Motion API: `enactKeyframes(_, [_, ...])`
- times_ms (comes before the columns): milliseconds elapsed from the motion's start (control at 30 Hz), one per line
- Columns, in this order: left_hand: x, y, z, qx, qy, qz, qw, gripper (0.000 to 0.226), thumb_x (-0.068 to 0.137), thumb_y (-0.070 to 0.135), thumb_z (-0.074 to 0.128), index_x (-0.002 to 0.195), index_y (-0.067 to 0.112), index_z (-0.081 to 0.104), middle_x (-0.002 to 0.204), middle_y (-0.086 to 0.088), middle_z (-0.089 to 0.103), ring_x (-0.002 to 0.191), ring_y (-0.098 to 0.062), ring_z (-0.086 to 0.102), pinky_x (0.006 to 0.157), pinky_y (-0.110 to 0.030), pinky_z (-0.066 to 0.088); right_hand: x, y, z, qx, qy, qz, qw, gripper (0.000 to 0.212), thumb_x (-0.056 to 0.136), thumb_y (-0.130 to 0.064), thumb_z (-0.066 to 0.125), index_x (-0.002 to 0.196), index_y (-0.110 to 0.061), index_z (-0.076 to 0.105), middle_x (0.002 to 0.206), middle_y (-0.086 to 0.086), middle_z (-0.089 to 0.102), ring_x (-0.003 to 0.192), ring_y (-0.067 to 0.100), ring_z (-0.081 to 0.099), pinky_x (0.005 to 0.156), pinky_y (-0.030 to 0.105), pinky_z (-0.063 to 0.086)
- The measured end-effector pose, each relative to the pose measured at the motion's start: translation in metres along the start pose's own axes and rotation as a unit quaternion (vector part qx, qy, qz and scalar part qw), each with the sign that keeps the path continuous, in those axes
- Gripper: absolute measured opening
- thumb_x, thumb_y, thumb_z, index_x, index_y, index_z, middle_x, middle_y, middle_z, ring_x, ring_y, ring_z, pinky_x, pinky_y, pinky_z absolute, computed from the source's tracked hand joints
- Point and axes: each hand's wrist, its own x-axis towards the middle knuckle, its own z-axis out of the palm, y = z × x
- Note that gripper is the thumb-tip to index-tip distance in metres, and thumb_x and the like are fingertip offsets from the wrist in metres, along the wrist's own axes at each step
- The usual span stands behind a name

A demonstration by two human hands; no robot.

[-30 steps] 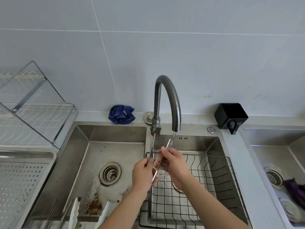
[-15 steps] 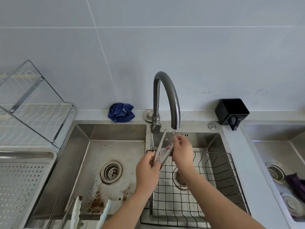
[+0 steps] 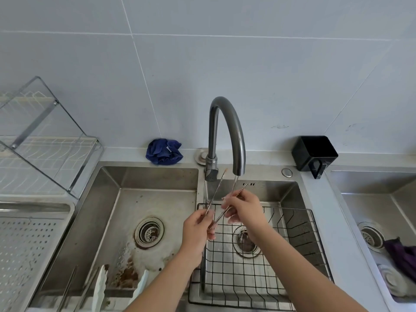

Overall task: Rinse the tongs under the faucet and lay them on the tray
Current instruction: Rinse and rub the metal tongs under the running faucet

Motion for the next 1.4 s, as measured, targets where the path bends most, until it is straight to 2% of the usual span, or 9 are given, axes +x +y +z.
enactKeyframes(100, [-0.003, -0.003, 0.004, -0.006, 0.01, 0.004, 1.0, 0.013, 0.096, -0.004, 0.059, 0.096, 0.006, 0.067, 0.077, -0.007, 0.063, 0.058, -0.017, 0.055, 0.053, -0.033, 0.05, 0.007, 0.0, 0.003, 0.002, 0.069, -0.002, 0.998, 0.008, 0.091, 0.0, 0.061, 0.096, -0.006, 0.062, 0.077, 0.016, 0.072, 0.052, 0.018, 0.061, 0.047, 0.028, 0.053])
enactKeyframes(267, [-0.006, -0.003, 0.0, 0.028, 0.028, 0.015, 0.999, 0.011, 0.093, -0.004, 0.061, 0.087, 0.004, 0.058, 0.064, -0.005, 0.063, 0.049, -0.021, 0.06, 0.044, -0.029, 0.048, -0.008, 0.029, 0.023, -0.092, -0.03, 0.046, 0.994, 0.014, 0.083, -0.003, 0.069, 0.096, -0.001, 0.064, 0.065, 0.004, 0.067, 0.049, 0.016, 0.062, 0.047, 0.027, 0.051])
enactKeyframes(500, [-0.01, -0.009, 0.006, 0.056, 0.038, 0.027, 0.997, 0.008, 0.097, -0.003, 0.055, 0.093, 0.003, 0.054, 0.073, -0.009, 0.059, 0.05, -0.017, 0.057, 0.044, -0.032, 0.05, 0.006, 0.018, 0.028, -0.073, 0.107, 0.0, 0.992, 0.015, 0.101, -0.016, 0.056, 0.092, -0.007, 0.064, 0.076, 0.018, 0.07, 0.052, 0.018, 0.059, 0.043, 0.029, 0.048])
enactKeyframes(633, [-0.009, -0.009, 0.002, 0.053, 0.047, 0.017, 0.997, 0.009, 0.096, -0.002, 0.056, 0.09, 0.003, 0.052, 0.071, -0.01, 0.059, 0.047, -0.017, 0.053, 0.041, -0.029, 0.044, -0.01, 0.033, 0.036, -0.089, -0.008, 0.05, 0.995, 0.01, 0.09, -0.004, 0.056, 0.097, -0.009, 0.062, 0.073, 0.012, 0.065, 0.045, 0.02, 0.055, 0.039, 0.026, 0.043])
enactKeyframes(833, [-0.014, -0.016, 0.001, 0.092, 0.012, 0.013, 0.996, 0.008, 0.098, 0.001, 0.056, 0.093, 0.007, 0.053, 0.075, -0.011, 0.053, 0.044, -0.009, 0.047, 0.041, -0.019, 0.038, 0.023, 0.006, 0.01, -0.044, 0.154, 0.014, 0.987, 0.019, 0.104, -0.016, 0.049, 0.093, -0.006, 0.06, 0.077, 0.015, 0.072, 0.047, 0.015, 0.052, 0.038, 0.026, 0.037])
enactKeyframes(1033, [-0.013, -0.014, -0.009, 0.081, 0.008, -0.004, 0.997, 0.01, 0.097, 0.001, 0.056, 0.091, 0.009, 0.055, 0.06, 0.001, 0.057, 0.045, -0.012, 0.048, 0.039, -0.023, 0.035, -0.005, 0.029, 0.023, -0.076, -0.008, 0.052, 0.996, 0.01, 0.099, -0.013, 0.054, 0.098, -0.01, 0.063, 0.075, 0.007, 0.077, 0.048, 0.013, 0.06, 0.041, 0.027, 0.043])
enactKeyframes(1200, [-0.023, -0.018, -0.013, 0.101, -0.011, -0.016, 0.995, 0.006, 0.097, -0.001, 0.055, 0.092, 0.002, 0.053, 0.063, -0.002, 0.055, 0.047, -0.012, 0.047, 0.041, -0.023, 0.035, 0.022, 0.004, 0.004, 0.008, 0.162, 0.02, 0.987, 0.017, 0.101, -0.013, 0.052, 0.097, -0.006, 0.066, 0.078, 0.012, 0.075, 0.044, 0.014, 0.05, 0.038, 0.025, 0.04])
enactKeyframes(1300, [-0.028, -0.019, -0.017, 0.091, 0.004, -0.019, 0.996, 0.01, 0.096, -0.006, 0.053, 0.09, 0.0, 0.052, 0.066, -0.008, 0.051, 0.047, -0.012, 0.045, 0.04, -0.022, 0.034, 0.013, 0.016, 0.013, -0.041, 0.12, 0.013, 0.992, 0.016, 0.106, -0.017, 0.048, 0.102, -0.013, 0.063, 0.075, 0.007, 0.075, 0.043, 0.013, 0.053, 0.036, 0.024, 0.04])
enactKeyframes(1400, [-0.031, -0.019, -0.022, 0.075, 0.007, -0.021, 0.997, 0.015, 0.097, -0.007, 0.053, 0.087, 0.004, 0.051, 0.066, -0.009, 0.051, 0.048, -0.012, 0.045, 0.041, -0.019, 0.036, 0.007, 0.022, 0.014, -0.043, 0.062, 0.032, 0.997, 0.018, 0.106, -0.018, 0.049, 0.101, -0.008, 0.064, 0.076, 0.008, 0.078, 0.042, 0.013, 0.056, 0.036, 0.026, 0.042])
